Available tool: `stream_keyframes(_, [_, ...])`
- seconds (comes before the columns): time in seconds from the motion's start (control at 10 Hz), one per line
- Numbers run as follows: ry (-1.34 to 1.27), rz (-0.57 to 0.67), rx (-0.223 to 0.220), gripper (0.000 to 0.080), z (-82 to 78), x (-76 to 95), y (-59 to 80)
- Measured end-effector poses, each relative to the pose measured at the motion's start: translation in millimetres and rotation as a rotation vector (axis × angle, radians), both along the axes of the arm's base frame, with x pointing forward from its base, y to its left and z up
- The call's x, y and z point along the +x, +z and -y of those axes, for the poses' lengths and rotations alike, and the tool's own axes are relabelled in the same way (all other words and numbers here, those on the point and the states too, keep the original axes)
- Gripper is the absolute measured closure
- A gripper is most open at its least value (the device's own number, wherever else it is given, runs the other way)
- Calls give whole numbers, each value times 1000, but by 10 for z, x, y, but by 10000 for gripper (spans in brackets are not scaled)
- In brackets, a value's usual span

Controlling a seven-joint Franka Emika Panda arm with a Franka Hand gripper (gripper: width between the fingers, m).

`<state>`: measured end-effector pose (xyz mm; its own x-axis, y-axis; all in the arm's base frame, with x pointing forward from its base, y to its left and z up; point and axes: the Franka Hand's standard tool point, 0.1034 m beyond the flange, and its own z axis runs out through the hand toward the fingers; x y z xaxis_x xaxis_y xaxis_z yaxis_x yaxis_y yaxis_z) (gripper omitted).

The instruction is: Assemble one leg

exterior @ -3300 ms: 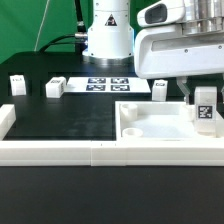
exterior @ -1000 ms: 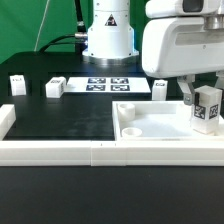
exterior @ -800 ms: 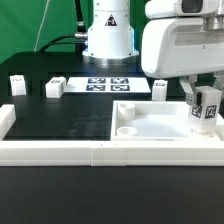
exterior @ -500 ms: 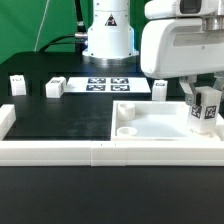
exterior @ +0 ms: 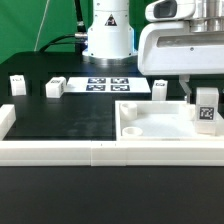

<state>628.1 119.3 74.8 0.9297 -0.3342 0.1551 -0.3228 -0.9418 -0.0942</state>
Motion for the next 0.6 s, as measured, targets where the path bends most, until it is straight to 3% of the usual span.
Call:
stream_keyframes(0.3, [-404, -10, 60, 508, 3, -5, -4])
stream_keyframes(0.6, [-636, -18, 105, 507, 14, -9, -1])
